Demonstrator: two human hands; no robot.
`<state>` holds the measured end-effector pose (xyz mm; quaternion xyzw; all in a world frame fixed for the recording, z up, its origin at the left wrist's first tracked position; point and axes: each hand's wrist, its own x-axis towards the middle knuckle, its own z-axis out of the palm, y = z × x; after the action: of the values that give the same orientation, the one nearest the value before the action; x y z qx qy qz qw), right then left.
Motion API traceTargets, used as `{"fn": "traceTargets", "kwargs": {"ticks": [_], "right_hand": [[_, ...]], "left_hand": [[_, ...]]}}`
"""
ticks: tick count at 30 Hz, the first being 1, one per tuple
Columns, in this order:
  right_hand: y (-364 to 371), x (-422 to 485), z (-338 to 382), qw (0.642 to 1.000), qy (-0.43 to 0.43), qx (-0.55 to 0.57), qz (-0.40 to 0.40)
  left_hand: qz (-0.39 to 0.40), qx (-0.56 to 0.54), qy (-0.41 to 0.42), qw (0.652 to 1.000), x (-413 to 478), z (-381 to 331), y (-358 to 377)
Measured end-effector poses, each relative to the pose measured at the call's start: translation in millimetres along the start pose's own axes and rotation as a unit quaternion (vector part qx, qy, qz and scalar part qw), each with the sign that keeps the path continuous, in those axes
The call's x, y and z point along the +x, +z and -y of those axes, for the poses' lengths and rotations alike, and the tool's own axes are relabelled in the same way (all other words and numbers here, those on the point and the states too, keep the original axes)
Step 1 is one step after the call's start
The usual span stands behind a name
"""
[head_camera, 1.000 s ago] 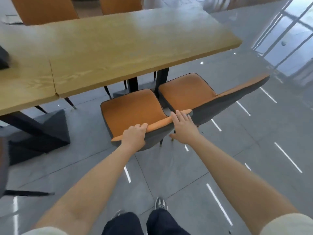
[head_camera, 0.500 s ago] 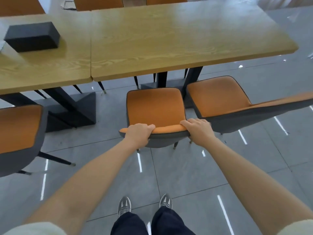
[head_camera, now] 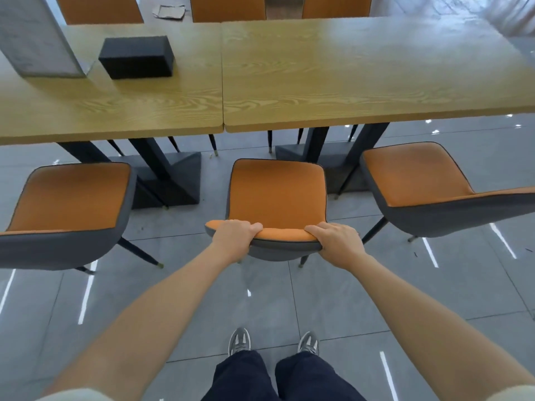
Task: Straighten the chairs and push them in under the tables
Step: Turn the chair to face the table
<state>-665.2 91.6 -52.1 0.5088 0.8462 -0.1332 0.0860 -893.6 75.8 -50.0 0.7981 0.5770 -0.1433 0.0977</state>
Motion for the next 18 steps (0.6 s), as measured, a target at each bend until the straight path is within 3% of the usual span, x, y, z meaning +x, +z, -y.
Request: {"fn": "traceTargets", "kwargs": {"ticks": [9, 18], "right_hand": [[-4.7, 51.0, 93.3, 0.996, -0.079, -0.026, 0.025], [-14.6, 92.9, 131.9, 0.996, -0.074, -0.034, 0.034]], "left_hand": [[-0.025, -0.064, -0.079, 0.995, -61.8, 86.5, 26.2], [-0.036, -0.087, -0.106, 0.990, -64.9, 137.5, 28.3]]}}
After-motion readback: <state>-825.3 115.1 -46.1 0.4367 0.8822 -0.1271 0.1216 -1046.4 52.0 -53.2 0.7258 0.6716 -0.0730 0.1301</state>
